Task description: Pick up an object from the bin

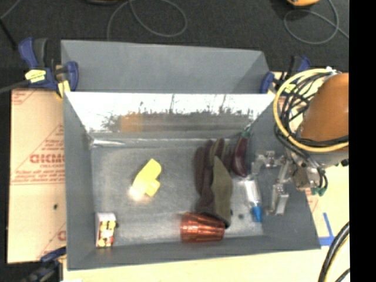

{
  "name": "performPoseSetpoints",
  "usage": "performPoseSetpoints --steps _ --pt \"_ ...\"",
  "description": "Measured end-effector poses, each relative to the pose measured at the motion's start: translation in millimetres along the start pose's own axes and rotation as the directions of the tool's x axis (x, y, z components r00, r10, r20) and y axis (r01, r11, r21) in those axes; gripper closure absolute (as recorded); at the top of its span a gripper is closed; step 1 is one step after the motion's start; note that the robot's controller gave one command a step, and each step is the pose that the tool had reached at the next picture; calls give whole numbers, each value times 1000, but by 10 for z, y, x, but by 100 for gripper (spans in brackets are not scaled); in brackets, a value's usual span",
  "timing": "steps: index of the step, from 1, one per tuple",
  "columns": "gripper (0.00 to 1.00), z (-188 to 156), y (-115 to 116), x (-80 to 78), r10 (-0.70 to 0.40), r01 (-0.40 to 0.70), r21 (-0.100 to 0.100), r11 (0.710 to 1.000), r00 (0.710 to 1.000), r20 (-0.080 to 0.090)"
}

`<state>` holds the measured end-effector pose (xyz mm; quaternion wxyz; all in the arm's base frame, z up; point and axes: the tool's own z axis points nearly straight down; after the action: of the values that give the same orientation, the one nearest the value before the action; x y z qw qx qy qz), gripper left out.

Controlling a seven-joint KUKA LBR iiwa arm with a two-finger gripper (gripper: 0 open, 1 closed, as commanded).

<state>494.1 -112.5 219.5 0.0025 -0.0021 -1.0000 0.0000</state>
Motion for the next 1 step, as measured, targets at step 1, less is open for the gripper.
performPoseSetpoints --steps 1 --pt "0 -44 6 -17 -5 5 2 1000 1000 9"
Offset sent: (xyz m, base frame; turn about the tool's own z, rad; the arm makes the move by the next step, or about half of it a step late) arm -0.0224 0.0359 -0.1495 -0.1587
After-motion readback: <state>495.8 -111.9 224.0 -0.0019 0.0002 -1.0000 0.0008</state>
